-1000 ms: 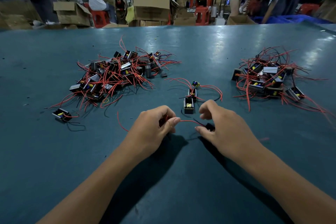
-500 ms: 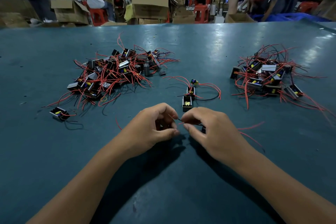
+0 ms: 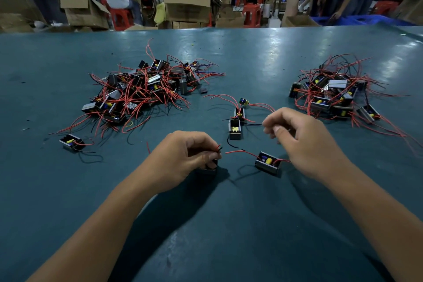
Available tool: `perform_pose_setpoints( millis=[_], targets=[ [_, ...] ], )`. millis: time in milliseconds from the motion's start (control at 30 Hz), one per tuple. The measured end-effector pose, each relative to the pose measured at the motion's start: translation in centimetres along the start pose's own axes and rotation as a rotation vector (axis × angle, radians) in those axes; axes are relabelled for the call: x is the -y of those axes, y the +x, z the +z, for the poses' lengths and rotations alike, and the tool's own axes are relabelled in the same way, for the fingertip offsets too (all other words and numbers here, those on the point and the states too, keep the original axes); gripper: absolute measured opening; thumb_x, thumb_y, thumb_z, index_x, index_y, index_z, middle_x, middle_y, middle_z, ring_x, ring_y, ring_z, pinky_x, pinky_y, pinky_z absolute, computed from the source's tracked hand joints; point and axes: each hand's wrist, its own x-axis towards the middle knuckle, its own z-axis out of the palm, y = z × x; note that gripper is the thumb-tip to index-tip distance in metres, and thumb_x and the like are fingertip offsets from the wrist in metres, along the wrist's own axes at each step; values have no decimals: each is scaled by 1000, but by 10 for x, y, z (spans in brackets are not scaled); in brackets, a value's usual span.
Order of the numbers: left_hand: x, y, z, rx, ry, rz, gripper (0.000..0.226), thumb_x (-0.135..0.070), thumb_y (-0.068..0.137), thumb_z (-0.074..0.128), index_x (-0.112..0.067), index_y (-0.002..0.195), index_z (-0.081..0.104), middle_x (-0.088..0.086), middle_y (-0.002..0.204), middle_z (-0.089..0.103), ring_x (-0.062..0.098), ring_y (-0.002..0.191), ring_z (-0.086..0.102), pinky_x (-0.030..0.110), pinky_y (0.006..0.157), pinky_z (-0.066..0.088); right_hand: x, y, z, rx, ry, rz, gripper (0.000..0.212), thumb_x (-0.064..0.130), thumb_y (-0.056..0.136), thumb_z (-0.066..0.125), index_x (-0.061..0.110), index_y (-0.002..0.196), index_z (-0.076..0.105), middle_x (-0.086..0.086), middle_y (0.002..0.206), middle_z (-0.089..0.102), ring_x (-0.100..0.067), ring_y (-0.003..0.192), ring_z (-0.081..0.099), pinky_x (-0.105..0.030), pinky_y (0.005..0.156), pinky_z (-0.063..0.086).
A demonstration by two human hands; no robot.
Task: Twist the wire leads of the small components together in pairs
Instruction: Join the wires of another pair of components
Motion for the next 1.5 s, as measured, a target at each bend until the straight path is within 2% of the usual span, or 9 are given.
perform_pose_setpoints(
  millis=[233,333,533,833,1000,1133,1300,1400,1500],
  targets=[
    [1,2,3,-59,10,-19,10,-2,96,61,-10,94,66,2,90,77,20,75,75,23,64,56,6,-10,14,174,-176,-141,12,29,83,76,25,90,67,12,84,63,-2,76,56,-8,67,37],
    [1,2,7,-115,16,-28,11,-2,97,60,-12,94,61,1,86,77,20,70,75,24,61,56,6,-13,26,185,-196,-150,7,26,86,74,22,86,68,7,81,60,-7,75,53,-16,68,38],
    [1,1,5,-129,5,-62,10,-4,98,57,-12,94,58,1,84,77,22,67,74,23,58,53,2,-10,14,252,-58,-80,11,24,89,71,29,80,66,10,74,66,-6,72,59,-16,66,44],
    [2,-1,11,-91,156,52,29,-4,96,60,-30,86,52,-6,85,75,16,63,72,17,59,50,1,-14,31,55,11,-4,10,27,89,70,29,87,60,14,69,69,-5,59,56,-13,57,40],
    [0,-4,3,-24,197,40,21,-5,90,71,-24,94,63,-14,82,72,12,69,72,29,66,57,2,-16,33,58,-18,-35,10,23,90,69,27,82,64,11,67,67,-6,63,59,-13,60,42],
    [-7,-7,-12,5,240,31,24,-11,87,73,-33,95,66,-1,82,67,17,72,64,32,71,52,-3,-11,26,122,-19,-23,10,25,90,69,26,82,64,7,66,66,-10,60,57,-21,61,44],
    [-16,-10,-28,-25,169,61,26,4,88,61,-21,90,69,5,84,70,36,78,62,46,71,52,-6,-9,23,144,-11,-24,9,26,90,68,26,82,65,7,68,67,-15,63,59,-28,63,46],
    [-16,-11,-25,34,235,74,21,1,88,65,-20,92,68,-7,88,73,15,76,67,31,71,54,-9,-8,23,137,-15,-23,9,27,90,67,27,82,64,9,68,67,-12,62,60,-23,62,46],
    [-13,-10,-18,141,371,34,19,-18,87,76,-25,103,68,-22,92,69,2,76,62,13,70,46,-11,-8,22,121,-21,-15,10,26,90,68,28,81,64,11,69,68,-6,60,60,-18,60,44]
  ],
)
